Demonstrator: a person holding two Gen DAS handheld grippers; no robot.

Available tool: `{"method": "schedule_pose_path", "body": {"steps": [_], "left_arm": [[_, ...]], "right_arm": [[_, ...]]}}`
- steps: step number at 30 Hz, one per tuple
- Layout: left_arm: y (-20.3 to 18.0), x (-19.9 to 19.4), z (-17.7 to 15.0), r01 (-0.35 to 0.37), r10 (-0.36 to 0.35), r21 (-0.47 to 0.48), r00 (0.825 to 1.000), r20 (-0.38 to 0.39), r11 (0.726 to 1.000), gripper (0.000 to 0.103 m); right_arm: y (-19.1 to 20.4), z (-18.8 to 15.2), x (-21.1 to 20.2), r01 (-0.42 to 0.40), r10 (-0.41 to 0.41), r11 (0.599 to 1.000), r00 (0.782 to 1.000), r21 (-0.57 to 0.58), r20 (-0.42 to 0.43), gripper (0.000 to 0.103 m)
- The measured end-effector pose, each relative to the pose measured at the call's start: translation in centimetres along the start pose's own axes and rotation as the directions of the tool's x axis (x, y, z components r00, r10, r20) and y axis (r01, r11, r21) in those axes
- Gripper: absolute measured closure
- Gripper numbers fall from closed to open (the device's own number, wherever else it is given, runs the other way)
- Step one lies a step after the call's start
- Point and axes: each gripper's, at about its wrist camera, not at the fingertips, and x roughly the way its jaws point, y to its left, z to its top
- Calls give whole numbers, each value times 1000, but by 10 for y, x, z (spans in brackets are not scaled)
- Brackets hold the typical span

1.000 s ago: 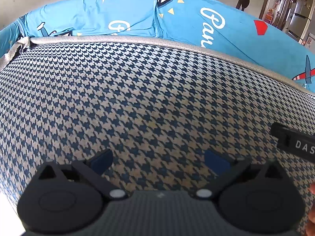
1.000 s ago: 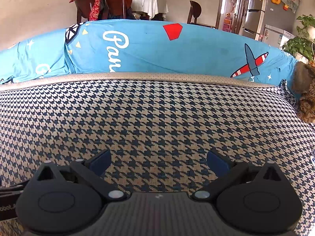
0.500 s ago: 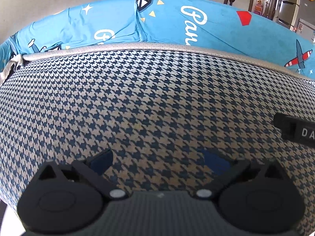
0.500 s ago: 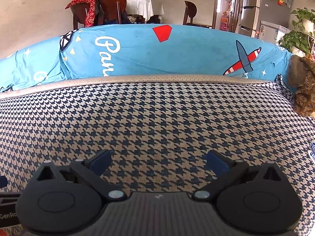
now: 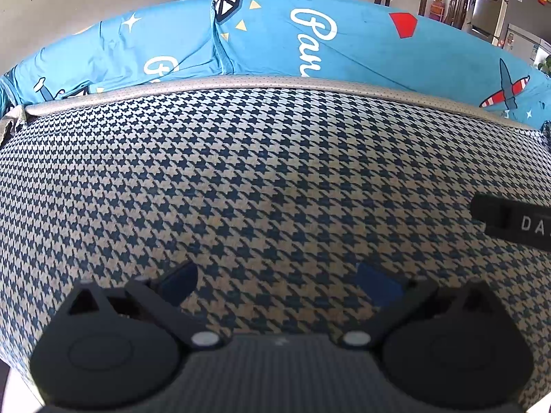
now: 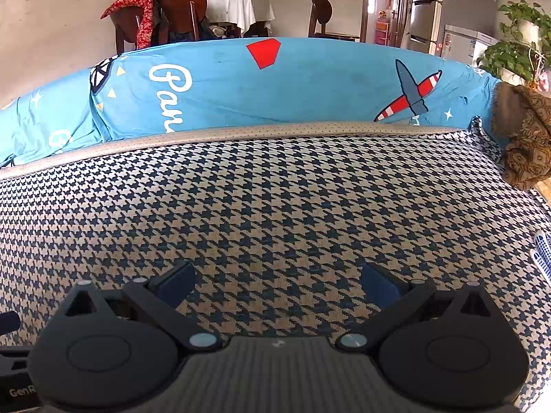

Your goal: Fold clothes

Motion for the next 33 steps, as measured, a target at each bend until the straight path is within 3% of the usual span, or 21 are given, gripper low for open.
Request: {"method": "schedule_pose_path", "body": {"steps": [16, 22, 33], "left_arm": [[4, -22, -18, 40, -42, 90, 999, 10, 995, 0], [5, -25, -22, 53, -54, 114, 998, 12, 992, 0], [9, -44, -43, 103, -108, 153, 994, 27, 983, 0]], "right_arm": [[-12, 1, -4, 33, -33, 999, 999, 11, -3, 5], [-17, 1, -4, 39, -39, 999, 999, 17, -4, 12], [-26, 0, -1, 41, -40, 999, 999, 34, -24, 37]]}}
